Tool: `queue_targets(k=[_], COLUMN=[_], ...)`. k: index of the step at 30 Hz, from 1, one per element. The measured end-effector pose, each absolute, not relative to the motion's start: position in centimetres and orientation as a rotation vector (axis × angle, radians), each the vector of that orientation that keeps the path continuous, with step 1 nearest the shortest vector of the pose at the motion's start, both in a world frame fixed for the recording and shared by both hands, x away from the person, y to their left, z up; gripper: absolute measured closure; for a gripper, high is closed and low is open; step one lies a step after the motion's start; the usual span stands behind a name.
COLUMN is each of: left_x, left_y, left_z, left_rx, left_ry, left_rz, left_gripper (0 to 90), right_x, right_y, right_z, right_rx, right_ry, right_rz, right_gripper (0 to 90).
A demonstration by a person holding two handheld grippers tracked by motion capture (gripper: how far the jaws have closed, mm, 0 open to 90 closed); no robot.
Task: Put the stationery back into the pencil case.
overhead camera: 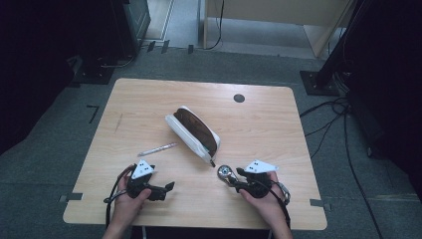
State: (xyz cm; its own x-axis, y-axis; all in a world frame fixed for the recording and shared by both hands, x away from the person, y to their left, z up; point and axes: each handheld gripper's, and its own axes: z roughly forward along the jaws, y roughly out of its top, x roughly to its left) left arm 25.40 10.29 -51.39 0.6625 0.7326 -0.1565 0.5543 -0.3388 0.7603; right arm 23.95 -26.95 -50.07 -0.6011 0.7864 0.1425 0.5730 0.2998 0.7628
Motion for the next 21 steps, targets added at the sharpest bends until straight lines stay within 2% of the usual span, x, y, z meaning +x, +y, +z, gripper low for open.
queue_targets(k=[10, 13, 17, 21], left_x=[25.3, 25.3, 25.2, 25.2], left_y=[10.2, 10.2, 10.0, 10.0], left_z=[-51.5, -51.5, -51.5, -51.4], left_rx=[2.044, 2.043, 2.042, 2.045], left_ry=[0.985, 0.981, 0.97, 0.959], left_rz=[0.259, 0.259, 0.26, 0.257], left_gripper=[0.0, 0.0, 0.0, 0.0], right_x=[24.2, 24.2, 24.1, 24.0], right_y=[-24.7, -24.5, -24.4, -24.4], right_z=[-52.0, -52.1, -52.1, -52.1], right_rx=[1.185, 1.169, 1.162, 1.16], right_ry=[2.31, 2.308, 2.304, 2.31], right_rz=[1.047, 1.058, 1.072, 1.09], right_gripper=[44.7, 45.2, 52.4, 52.8])
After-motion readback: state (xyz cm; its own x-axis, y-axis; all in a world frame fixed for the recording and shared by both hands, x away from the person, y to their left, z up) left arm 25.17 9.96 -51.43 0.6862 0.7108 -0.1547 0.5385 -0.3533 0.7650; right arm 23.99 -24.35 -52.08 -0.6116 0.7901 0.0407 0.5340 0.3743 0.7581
